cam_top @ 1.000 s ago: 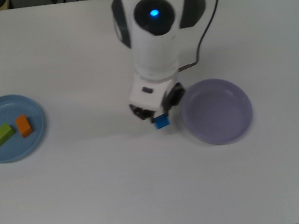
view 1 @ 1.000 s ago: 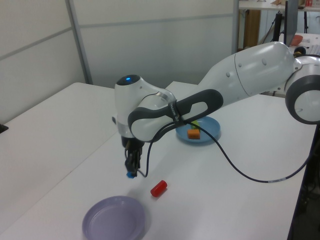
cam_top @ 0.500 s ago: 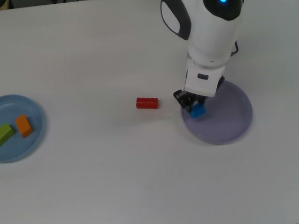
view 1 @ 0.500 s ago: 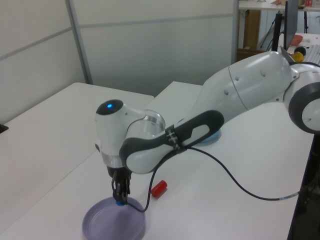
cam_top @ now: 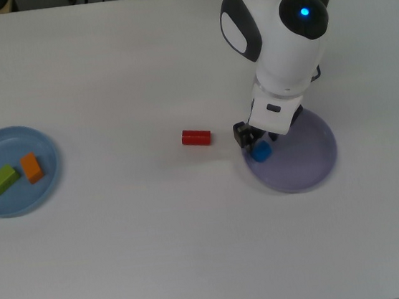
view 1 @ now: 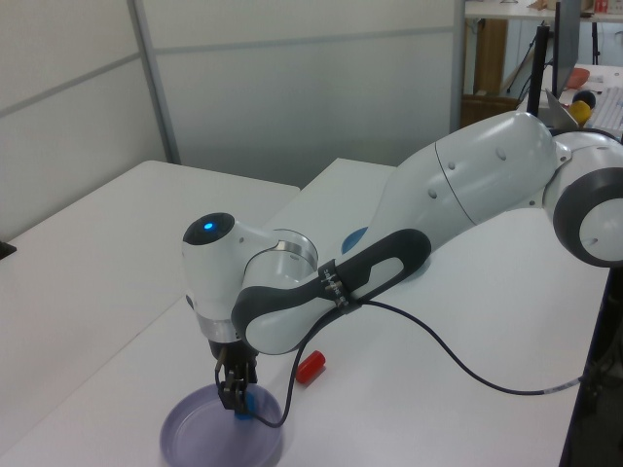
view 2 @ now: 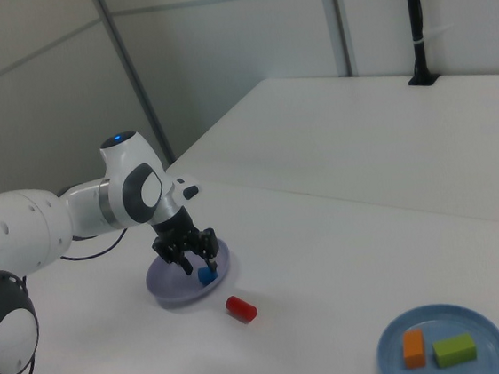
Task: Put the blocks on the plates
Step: 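Move the gripper to the red cylinder and grasp it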
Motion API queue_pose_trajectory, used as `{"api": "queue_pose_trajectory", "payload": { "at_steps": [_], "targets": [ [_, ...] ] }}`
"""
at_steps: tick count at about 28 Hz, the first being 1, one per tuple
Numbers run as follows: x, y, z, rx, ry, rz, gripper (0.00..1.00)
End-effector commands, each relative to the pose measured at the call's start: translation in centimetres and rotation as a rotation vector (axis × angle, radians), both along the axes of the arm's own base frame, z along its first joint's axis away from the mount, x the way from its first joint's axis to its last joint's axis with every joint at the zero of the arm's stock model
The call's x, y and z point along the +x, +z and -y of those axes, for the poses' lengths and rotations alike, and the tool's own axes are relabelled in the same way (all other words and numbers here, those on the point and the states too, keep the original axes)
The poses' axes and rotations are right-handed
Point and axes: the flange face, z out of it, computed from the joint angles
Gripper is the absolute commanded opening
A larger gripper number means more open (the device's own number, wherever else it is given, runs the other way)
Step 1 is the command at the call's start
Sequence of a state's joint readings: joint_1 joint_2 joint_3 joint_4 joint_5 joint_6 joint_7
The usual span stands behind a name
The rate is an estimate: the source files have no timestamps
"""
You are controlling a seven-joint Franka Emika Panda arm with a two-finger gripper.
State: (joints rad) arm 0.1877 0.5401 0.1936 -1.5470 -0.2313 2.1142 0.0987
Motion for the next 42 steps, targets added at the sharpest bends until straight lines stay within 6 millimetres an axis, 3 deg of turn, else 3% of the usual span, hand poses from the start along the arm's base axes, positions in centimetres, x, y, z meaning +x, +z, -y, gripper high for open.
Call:
{"api": "queue_pose_trajectory", "payload": {
  "at_steps": [1,11,12,16,22,34,42],
  "targets": [
    [-0.5,2.4,1.1,-0.016,-0.080,0.014,1.00],
    [-0.9,4.7,7.1,-0.017,-0.269,-0.083,1.00],
    [-0.8,4.5,8.4,0.002,-0.329,-0.098,1.00],
    [-1.0,3.8,10.6,0.009,-0.457,-0.115,1.00],
    [-2.0,0.4,11.9,-0.020,-0.549,-0.159,1.00],
    [-2.1,-3.2,12.3,-0.037,-0.549,-0.192,1.00],
    [-1.6,-3.6,13.2,-0.036,-0.557,-0.173,1.00]
  ]
}}
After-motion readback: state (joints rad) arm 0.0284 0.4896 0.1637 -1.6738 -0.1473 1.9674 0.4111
